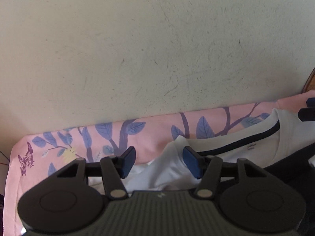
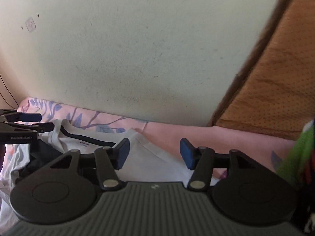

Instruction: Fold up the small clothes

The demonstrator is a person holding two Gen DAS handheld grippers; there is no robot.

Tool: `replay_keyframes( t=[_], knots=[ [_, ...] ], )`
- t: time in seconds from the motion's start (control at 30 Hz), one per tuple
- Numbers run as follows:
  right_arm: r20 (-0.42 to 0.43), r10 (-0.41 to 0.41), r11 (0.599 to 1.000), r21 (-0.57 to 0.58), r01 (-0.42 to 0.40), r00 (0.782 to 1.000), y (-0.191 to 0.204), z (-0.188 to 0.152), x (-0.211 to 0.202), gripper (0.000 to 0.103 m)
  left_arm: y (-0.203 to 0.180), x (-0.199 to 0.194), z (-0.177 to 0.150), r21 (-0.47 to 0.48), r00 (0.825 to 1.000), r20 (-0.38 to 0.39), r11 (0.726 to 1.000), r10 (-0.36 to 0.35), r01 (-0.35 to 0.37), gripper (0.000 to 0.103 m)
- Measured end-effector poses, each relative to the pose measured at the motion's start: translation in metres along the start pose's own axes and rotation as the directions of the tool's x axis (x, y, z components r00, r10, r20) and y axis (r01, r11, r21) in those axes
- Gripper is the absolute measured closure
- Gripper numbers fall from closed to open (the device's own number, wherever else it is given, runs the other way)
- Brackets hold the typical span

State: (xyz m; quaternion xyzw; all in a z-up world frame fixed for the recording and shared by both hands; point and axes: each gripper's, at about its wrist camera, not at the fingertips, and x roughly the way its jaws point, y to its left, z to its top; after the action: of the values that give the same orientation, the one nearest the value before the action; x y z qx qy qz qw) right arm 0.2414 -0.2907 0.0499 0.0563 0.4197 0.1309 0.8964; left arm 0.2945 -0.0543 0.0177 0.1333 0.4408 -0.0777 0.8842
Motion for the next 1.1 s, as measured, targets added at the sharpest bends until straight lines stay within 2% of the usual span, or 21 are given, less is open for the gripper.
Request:
replay_keyframes(
  t=[0.03, 0.07, 0.1, 0.13, 0.17, 0.2, 0.33, 0.43, 0.53, 0.63, 0.73, 0.8, 0.87, 0.97, 1.0, 1.07, 1.1],
  knots=[
    [-0.016, -0.008, 1.0, -0.021, 0.007, 1.0, 0.004, 0.002, 0.009, 0.038, -0.002, 0.004, 0.0, 0.005, 1.0, -0.005, 1.0, -0.007, 0.007, 0.064],
    [-0.034, -0.014, 0.999, -0.042, 0.013, 0.999, 0.008, 0.004, 0.019, 0.038, -0.002, 0.004, 0.001, 0.004, 0.999, 0.01, 0.999, -0.032, 0.032, 0.088],
    [-0.053, -0.014, 0.998, -0.057, 0.011, 0.998, 0.011, 0.005, 0.026, 0.039, -0.004, 0.003, 0.001, 0.009, 0.999, 0.005, 0.999, -0.046, 0.046, 0.094],
    [-0.067, -0.01, 0.998, -0.069, 0.005, 0.998, 0.014, 0.004, 0.03, 0.053, -0.005, 0.0, 0.001, 0.011, 0.999, 0.011, 0.999, -0.037, 0.037, 0.095],
    [-0.073, -0.003, 0.996, -0.089, -0.004, 0.997, 0.018, 0.004, 0.032, 0.072, -0.007, -0.004, 0.0, 0.024, 0.999, 0.033, 0.999, -0.032, 0.032, 0.095],
    [-0.072, 0.01, 0.994, -0.111, -0.018, 0.997, 0.023, 0.002, 0.031, 0.096, -0.007, -0.01, -0.003, 0.037, 0.998, 0.053, 0.999, -0.031, 0.029, 0.095],
    [0.046, 0.069, 0.991, -0.12, -0.063, 0.997, 0.036, -0.006, -0.014, 0.096, 0.001, -0.055, -0.018, 0.03, 0.987, 0.147, 0.998, -0.059, 0.055, 0.095],
    [0.147, 0.123, 0.985, -0.136, -0.103, 0.981, 0.049, -0.016, -0.07, 0.096, 0.011, -0.107, -0.043, -0.001, 0.965, 0.243, 0.995, -0.096, 0.1, 0.095],
    [0.226, 0.163, 0.966, -0.233, -0.109, 0.96, 0.065, -0.046, -0.132, 0.096, 0.022, -0.168, -0.097, -0.011, 0.931, 0.34, 0.99, -0.13, 0.142, 0.095],
    [0.271, 0.175, 0.949, -0.301, -0.09, 0.946, 0.08, -0.1, -0.183, 0.096, 0.025, -0.208, -0.164, -0.038, 0.918, 0.367, 0.984, -0.148, 0.174, 0.095],
    [0.279, 0.192, 0.942, -0.321, -0.097, 0.941, 0.086, -0.166, -0.217, 0.096, 0.023, -0.229, -0.232, -0.077, 0.918, 0.362, 0.976, -0.161, 0.202, 0.095],
    [0.276, 0.173, 0.943, -0.322, -0.078, 0.945, 0.092, -0.21, -0.225, 0.096, 0.019, -0.229, -0.261, -0.108, 0.924, 0.333, 0.966, -0.186, 0.234, 0.094],
    [0.252, 0.132, 0.949, -0.312, -0.049, 0.959, 0.099, -0.245, -0.216, 0.096, 0.013, -0.221, -0.28, -0.126, 0.939, 0.283, 0.964, -0.193, 0.236, 0.09],
    [0.192, 0.074, 0.967, -0.252, -0.024, 0.979, 0.1, -0.273, -0.194, 0.096, 0.015, -0.22, -0.296, -0.13, 0.952, 0.227, 0.962, -0.207, 0.24, 0.084],
    [0.2, 0.073, 0.972, -0.235, -0.024, 0.977, 0.098, -0.277, -0.193, 0.093, 0.017, -0.225, -0.301, -0.125, 0.947, 0.238, 0.96, -0.215, 0.249, 0.082],
    [0.197, 0.094, 0.975, -0.217, -0.05, 0.976, 0.095, -0.275, -0.202, 0.083, 0.029, -0.244, -0.306, -0.116, 0.926, 0.299, 0.954, -0.232, 0.276, 0.064],
    [0.22, 0.115, 0.977, -0.199, -0.07, 0.969, 0.092, -0.272, -0.214, 0.073, 0.035, -0.254, -0.306, -0.122, 0.913, 0.342, 0.953, -0.223, 0.279, 0.059]
  ],
)
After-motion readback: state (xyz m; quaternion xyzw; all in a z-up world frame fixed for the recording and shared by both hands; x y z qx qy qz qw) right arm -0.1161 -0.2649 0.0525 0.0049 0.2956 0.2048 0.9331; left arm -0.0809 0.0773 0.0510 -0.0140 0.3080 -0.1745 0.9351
